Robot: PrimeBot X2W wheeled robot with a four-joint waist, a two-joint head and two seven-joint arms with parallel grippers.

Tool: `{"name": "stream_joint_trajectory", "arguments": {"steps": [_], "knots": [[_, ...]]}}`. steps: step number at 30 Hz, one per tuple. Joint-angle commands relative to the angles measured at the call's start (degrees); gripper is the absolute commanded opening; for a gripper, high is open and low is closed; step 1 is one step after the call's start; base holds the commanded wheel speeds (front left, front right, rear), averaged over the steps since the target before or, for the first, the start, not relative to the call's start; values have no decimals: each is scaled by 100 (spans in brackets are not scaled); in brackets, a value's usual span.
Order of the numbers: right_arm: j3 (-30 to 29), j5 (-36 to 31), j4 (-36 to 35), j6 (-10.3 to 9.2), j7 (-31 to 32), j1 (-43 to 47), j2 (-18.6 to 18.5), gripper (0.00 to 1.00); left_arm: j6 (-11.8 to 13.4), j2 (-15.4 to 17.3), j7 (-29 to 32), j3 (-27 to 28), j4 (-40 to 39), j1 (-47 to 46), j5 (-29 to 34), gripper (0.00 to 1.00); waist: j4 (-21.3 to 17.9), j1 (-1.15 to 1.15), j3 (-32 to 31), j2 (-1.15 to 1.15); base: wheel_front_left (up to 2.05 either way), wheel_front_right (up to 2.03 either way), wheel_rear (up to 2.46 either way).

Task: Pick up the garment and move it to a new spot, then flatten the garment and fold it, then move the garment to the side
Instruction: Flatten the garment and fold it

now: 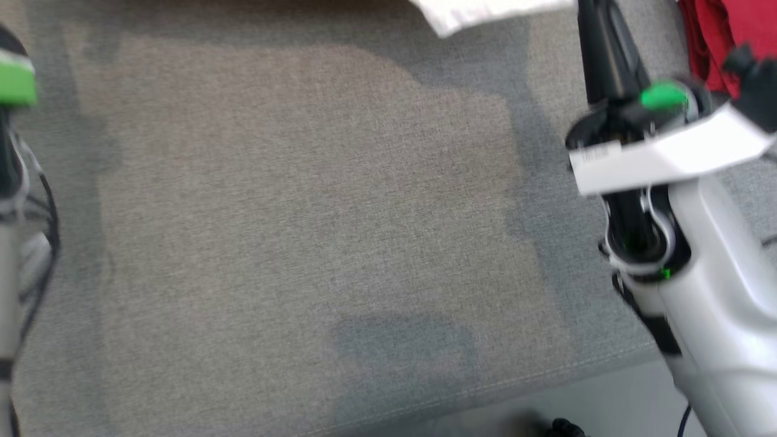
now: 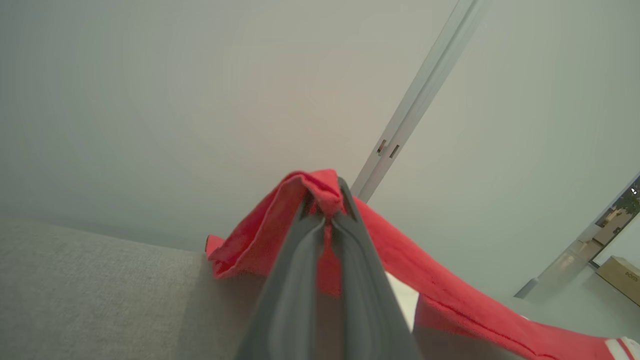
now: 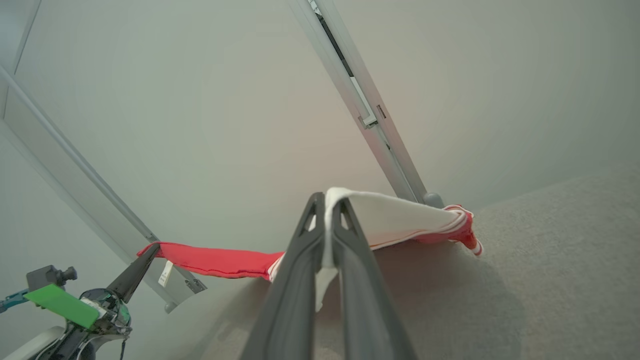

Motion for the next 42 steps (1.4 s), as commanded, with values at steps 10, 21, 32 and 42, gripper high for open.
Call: {"name": "stream_joint_trajectory", "arguments": {"steps": [10, 21, 32, 42], "knots": [[-682, 263, -575, 0, -14, 2686, 198, 0, 133, -1093, -40, 1392, -1197, 3067, 589, 0, 469, 0, -1087, 0, 0, 0, 0], [-658, 456, -440, 0, -14, 3964, 298, 0, 14, -2289, -42, 2087, -1386, 4795, 1298, 0, 477, 0, -1578, 0, 0, 0, 0], [-623, 580, -493, 1, -14, 4510, 256, 0, -16, -2398, -42, 1965, -1772, 5634, 1161, 0, 546, 0, -1856, 0, 0, 0, 0], [-535, 638, -136, 1, -14, 4294, 310, 0, -19, -2396, -43, 1851, -1630, 5623, 1003, 0, 566, 0, -1947, 0, 0, 0, 0]]}}
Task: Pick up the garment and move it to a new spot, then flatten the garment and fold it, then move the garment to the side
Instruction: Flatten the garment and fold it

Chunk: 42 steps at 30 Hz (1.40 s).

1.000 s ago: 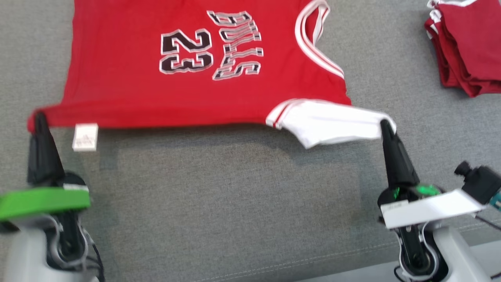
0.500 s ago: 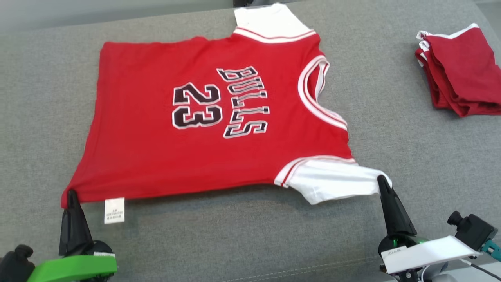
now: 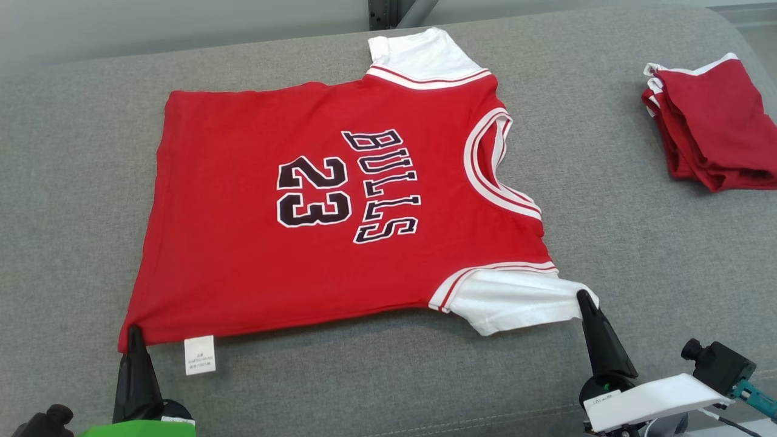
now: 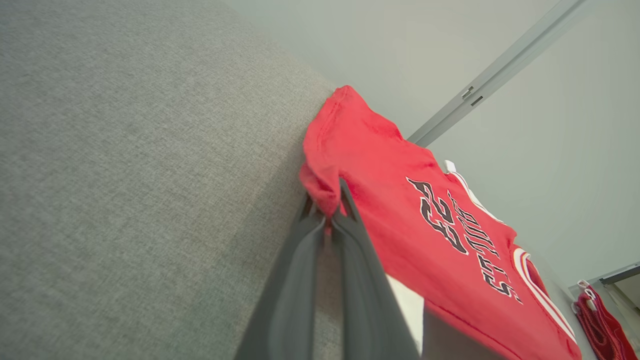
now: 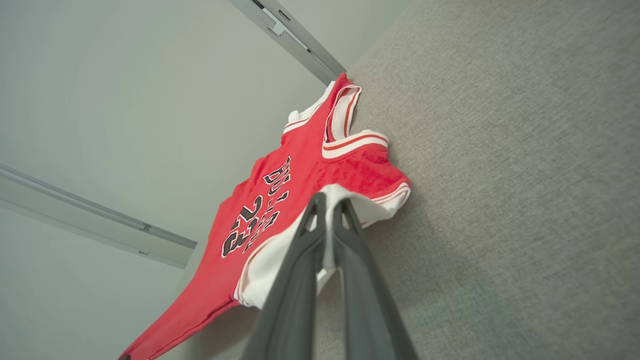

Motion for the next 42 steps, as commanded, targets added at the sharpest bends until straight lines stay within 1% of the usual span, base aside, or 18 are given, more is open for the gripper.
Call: {"name": "stream_joint_trajectory", "arguments": {"steps": [1, 5, 9, 17, 21, 28, 34, 35, 36, 37, 38, 39, 40, 42], "knots": [[-19, 26, 85, 1, -14, -93, 1, 0, -21, 20, -20, 4, 56, -108, -54, 0, 15, 0, -19, 0, 0, 0, 0], [-51, 44, 358, 1, -13, -274, 71, 0, -22, 20, -19, -41, 282, -319, -20, 0, 57, 0, -36, 0, 0, 0, 0], [-81, -5, 627, 1, -14, -523, 169, 0, -23, 20, -18, -110, 508, -626, 151, 0, 91, 0, -21, 0, 0, 0, 0], [-124, -118, 1171, 1, -13, -1408, 205, 0, -23, 20, -12, -222, 1124, -1583, 427, 0, 89, 0, 210, 0, 0, 0, 0], [-125, -156, 1613, 1, -14, -1988, 235, 0, -14, 20, -12, -165, 1601, -2046, 491, 0, 59, 0, 370, 0, 0, 0, 0], [101, -192, 2578, 0, -13, -2949, 319, 0, 17, 22, -11, 24, 2335, -2696, 704, 0, 62, 0, 600, 0, 0, 0, 0], [169, -137, 3100, 1, -13, -3470, 437, 0, 71, 22, -11, 21, 2604, -3007, 869, 0, 87, 0, 656, 0, 0, 0, 0], [168, -131, 3153, 1, -13, -3540, 460, 1, 69, 22, -12, 19, 2630, -3043, 890, 0, 88, 0, 661, 0, 0, 0, 0], [186, -122, 3210, 1, -13, -3606, 480, 28, 86, 22, -11, 14, 2656, -3077, 896, 17, 89, 0, 665, 0, 0, 0, 0], [224, -104, 3257, 1, -14, -3670, 497, 58, 96, 22, -12, 18, 2666, -3107, 910, 39, 90, 0, 668, 0, 0, 0, 0], [275, -96, 3293, 1, -13, -3739, 506, 100, 117, 22, -12, 23, 2667, -3136, 931, 73, 89, 0, 673, 0, 0, 0, 0], [275, -96, 3293, 1, -13, -3739, 506, 100, 117, 22, -12, 23, 2667, -3136, 931, 73, 89, 0, 673, 0, 0, 0, 0], [322, -110, 3318, 1, -13, -3814, 514, 100, 128, 22, -12, 36, 2659, -3157, 955, 100, 88, 0, 677, 0, 0, 0, 0], [456, -156, 3412, 1, -13, -3919, 524, 100, 123, 21, -11, 55, 2652, -3182, 978, 100, 81, 0, 687, 0, 0, 0, 0]]}}
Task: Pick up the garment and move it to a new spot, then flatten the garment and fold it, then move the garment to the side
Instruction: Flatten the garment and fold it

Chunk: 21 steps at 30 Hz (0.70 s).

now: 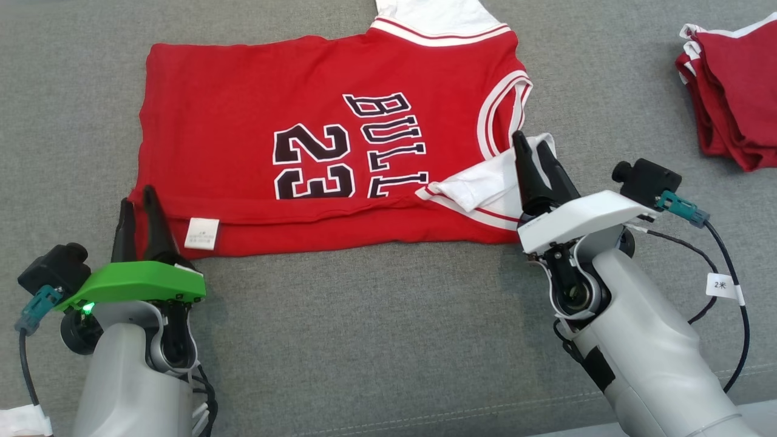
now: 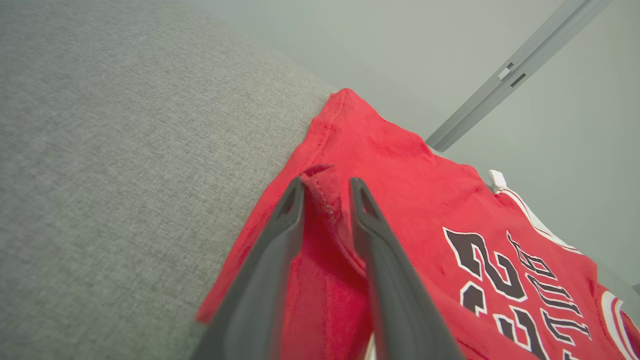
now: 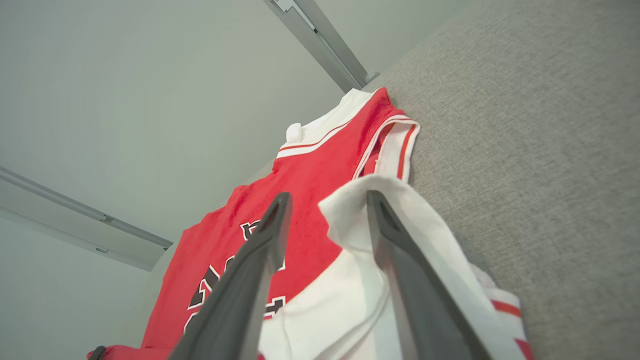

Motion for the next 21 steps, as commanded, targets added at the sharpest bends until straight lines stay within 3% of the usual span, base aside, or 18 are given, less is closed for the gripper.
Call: {"name": "stream_joint_trajectory", "arguments": {"steps": [1, 7, 14, 21], "knots": [[51, -30, 40, 1, -12, -62, 0, 100, 1, 25, 0, 17, -10, -77, 68, 100, -1, 0, 1, 0, 0, 0, 0], [200, -40, 152, 1, -12, -276, -34, 100, -10, 26, -1, 114, -201, 207, -42, 100, 15, 0, -19, 0, 0, 0, 0], [-589, -672, -413, 1, -12, -105, -81, 100, 33, 25, 0, 192, -516, 823, -176, 100, 31, 0, -126, 0, 0, 0, 0], [-830, -1528, -1053, 1, -12, 503, -122, 100, 138, 28, 35, 40, -215, 1050, -92, 100, -11, 0, -263, 0, 0, 0, 0]]}}
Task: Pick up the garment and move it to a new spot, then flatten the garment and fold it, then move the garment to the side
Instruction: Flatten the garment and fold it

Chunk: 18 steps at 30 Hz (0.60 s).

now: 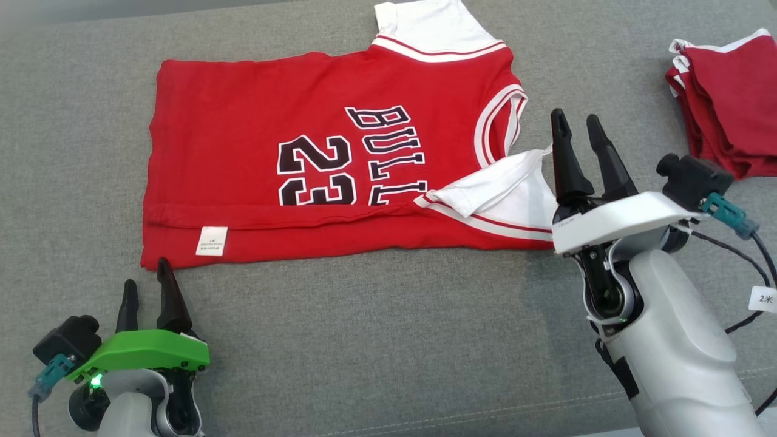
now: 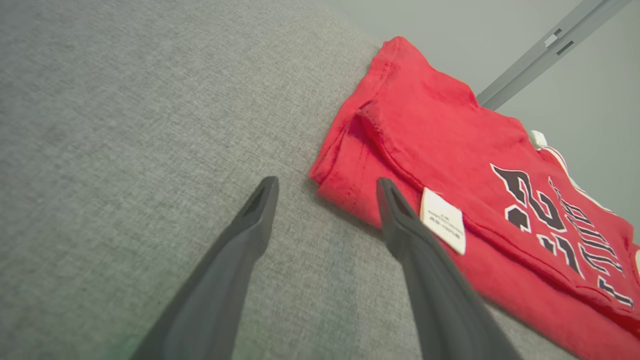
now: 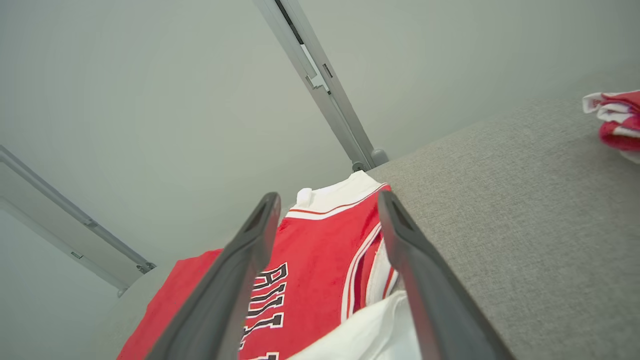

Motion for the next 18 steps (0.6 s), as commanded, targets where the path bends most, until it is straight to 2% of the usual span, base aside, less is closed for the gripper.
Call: {"name": "stream_joint_trajectory", "arguments": {"steps": [1, 9, 14, 15, 16, 18], "knots": [[-17, -120, -51, 1, -12, 159, -19, 100, 32, 29, 42, 1, 53, -7, 12, 100, -32, 0, -26, 0, 0, 0, 0], [-35, -662, -431, 1, -13, 856, 59, 100, 325, 219, 427, 26, 500, -309, 3, 100, -265, 0, -10, 0, 0, 0, 0], [-116, -924, -463, 1, 34, 1181, 76, 100, 401, 290, 714, -26, 607, -398, -24, 99, -391, 0, 8, 0, 0, 0, 0], [-159, -1011, -430, 0, 84, 1228, 85, 100, 432, 303, 748, -31, 611, -400, -17, 68, -410, 0, 10, 0, 0, 0, 0], [-198, -1082, -386, 0, 168, 1276, 105, 100, 441, 317, 765, -42, 602, -399, -4, 47, -427, 0, 11, 0, 0, 0, 0], [-273, -1174, -312, 0, 343, 1333, 154, 100, 443, 346, 812, -82, 579, -393, 31, 12, -449, 0, 18, 0, 0, 0, 0]]}}
